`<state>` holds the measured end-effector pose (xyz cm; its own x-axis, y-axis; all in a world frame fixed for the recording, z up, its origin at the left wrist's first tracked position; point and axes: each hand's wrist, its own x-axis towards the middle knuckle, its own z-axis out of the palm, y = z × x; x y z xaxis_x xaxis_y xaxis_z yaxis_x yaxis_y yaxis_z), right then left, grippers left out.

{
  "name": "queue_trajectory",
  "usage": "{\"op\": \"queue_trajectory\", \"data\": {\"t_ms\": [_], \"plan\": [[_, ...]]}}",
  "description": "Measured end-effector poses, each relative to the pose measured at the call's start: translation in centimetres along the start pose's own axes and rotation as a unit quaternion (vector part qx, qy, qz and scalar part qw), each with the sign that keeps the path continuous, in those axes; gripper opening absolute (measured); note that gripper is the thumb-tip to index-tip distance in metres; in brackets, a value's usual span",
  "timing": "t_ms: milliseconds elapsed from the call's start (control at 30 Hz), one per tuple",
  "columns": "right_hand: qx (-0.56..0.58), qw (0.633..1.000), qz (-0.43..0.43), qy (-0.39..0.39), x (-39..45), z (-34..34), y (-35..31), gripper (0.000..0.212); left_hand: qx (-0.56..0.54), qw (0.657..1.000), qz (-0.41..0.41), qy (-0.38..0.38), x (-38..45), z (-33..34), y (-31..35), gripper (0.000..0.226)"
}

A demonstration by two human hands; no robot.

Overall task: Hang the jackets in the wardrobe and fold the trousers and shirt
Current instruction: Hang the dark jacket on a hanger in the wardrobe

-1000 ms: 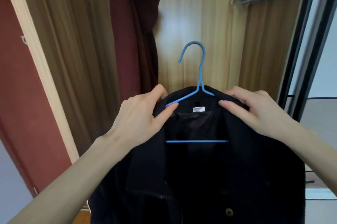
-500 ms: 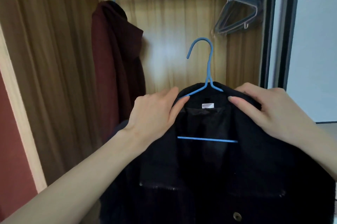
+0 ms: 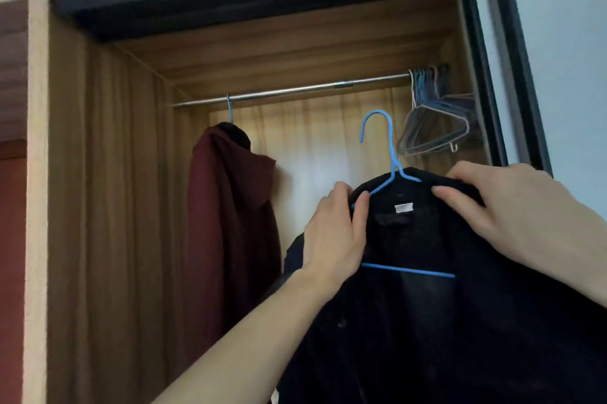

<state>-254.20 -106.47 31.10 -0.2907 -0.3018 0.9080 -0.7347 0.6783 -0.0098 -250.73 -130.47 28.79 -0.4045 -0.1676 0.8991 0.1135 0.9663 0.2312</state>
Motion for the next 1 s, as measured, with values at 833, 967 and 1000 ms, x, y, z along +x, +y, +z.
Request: {"op": "queue_trajectory", "data": {"t_ms": [833, 967, 1000], "plan": [[-0.128, 0.988, 0.078, 0.031, 24.8, 10.2, -7.2, 0.035, -0.127, 0.982, 0.041, -0.135, 22.4, 0.6, -14.2, 0.061], [-0.122, 0.987, 0.091, 0.046, 26.7, 12.0, -6.8, 0.034, -0.132, 0.981, 0.037, -0.141, 24.1, 1.7, -14.8, 0.065], [-0.122, 0.987, 0.090, 0.047, 27.2, 12.4, -6.7, 0.032, -0.131, 0.981, 0.031, -0.142, 24.5, 2.0, -15.0, 0.067]]}}
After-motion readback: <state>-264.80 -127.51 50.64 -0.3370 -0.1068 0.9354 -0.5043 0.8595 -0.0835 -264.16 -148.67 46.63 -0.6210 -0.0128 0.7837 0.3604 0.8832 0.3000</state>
